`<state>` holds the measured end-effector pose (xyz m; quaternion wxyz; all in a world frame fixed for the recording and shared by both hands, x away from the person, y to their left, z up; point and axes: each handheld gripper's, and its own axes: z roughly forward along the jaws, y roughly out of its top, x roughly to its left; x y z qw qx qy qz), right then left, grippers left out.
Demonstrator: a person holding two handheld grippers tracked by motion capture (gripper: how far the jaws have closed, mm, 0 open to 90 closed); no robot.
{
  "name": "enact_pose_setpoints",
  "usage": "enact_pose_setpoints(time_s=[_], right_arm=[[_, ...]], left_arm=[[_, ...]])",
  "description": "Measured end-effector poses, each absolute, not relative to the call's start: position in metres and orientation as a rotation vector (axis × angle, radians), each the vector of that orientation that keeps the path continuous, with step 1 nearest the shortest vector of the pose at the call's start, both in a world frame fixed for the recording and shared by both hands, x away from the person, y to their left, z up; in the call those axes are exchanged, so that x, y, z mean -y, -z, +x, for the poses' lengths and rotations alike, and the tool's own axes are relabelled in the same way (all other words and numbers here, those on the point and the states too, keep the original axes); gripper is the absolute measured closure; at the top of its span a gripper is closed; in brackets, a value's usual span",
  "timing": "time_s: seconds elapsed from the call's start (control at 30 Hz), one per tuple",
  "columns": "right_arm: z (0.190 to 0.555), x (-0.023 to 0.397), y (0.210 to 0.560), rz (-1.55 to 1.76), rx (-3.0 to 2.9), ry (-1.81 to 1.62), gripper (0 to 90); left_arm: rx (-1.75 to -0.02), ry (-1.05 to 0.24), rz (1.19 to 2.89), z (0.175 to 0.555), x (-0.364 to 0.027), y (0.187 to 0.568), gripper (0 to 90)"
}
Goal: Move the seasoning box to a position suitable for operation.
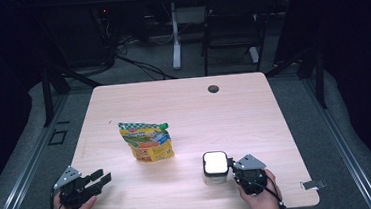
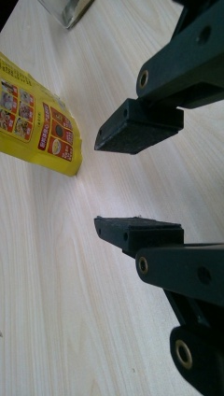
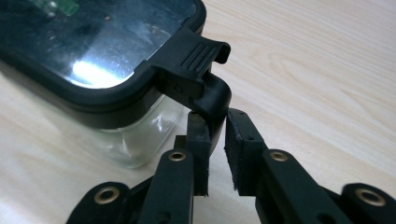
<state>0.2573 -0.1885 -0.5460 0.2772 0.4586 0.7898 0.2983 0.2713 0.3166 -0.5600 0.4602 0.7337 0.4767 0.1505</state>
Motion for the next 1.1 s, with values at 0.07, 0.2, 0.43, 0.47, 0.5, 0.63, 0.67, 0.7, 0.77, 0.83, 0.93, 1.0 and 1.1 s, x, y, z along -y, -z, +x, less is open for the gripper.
enact_pose_setpoints(time_s=[0.07, 0.2, 0.43, 0.47, 0.5, 0.63, 0.67, 0.7, 0.77, 0.83, 0.93, 1.0, 1.1], right_arm=[[0.254, 0.189, 0.545, 1.232, -2.131, -0.821, 78.6], [0.249, 0.19, 0.543, 1.2, -2.142, -0.86, 73.3], [0.234, 0.201, 0.527, 1.194, -2.134, -0.957, 70.7], [0.232, 0.203, 0.523, 1.186, -2.126, -0.968, 69.9], [0.232, 0.203, 0.523, 1.186, -2.126, -0.968, 69.9], [0.229, 0.21, 0.512, 1.115, -2.069, -0.985, 64.2], [0.226, 0.218, 0.514, 1.108, -2.023, -0.994, 61.8], [0.223, 0.222, 0.518, 1.119, -1.992, -0.994, 60.9], [0.222, 0.226, 0.523, 1.131, -1.983, -0.995, 60.9], [0.222, 0.242, 0.538, 1.14, -1.981, -0.961, 61.1], [0.229, 0.258, 0.538, 1.186, -1.961, -0.967, 60.4], [0.232, 0.262, 0.538, 1.162, -1.956, -0.954, 60.3], [0.244, 0.272, 0.534, 1.149, -1.988, -0.852, 60.9]], left_arm=[[-1.173, -0.373, 1.807, 0.271, -0.316, 0.56, 56.0], [-1.165, -0.379, 1.81, 0.271, -0.314, 0.561, 55.9], [-1.155, -0.376, 1.827, 0.269, -0.311, 0.56, 55.8], [-1.154, -0.375, 1.828, 0.269, -0.31, 0.56, 55.9], [-1.154, -0.375, 1.828, 0.269, -0.31, 0.56, 55.8], [-1.152, -0.373, 1.834, 0.27, -0.308, 0.56, 55.8], [-1.147, -0.376, 1.836, 0.269, -0.308, 0.559, 55.8], [-1.147, -0.376, 1.836, 0.269, -0.308, 0.559, 55.8], [-1.147, -0.378, 1.837, 0.269, -0.308, 0.559, 55.8], [-1.154, -0.377, 1.83, 0.269, -0.308, 0.561, 55.8], [-1.157, -0.372, 1.832, 0.269, -0.308, 0.561, 55.7], [-1.15, -0.372, 1.836, 0.27, -0.307, 0.561, 55.7], [-1.15, -0.376, 1.836, 0.27, -0.306, 0.562, 55.6]])
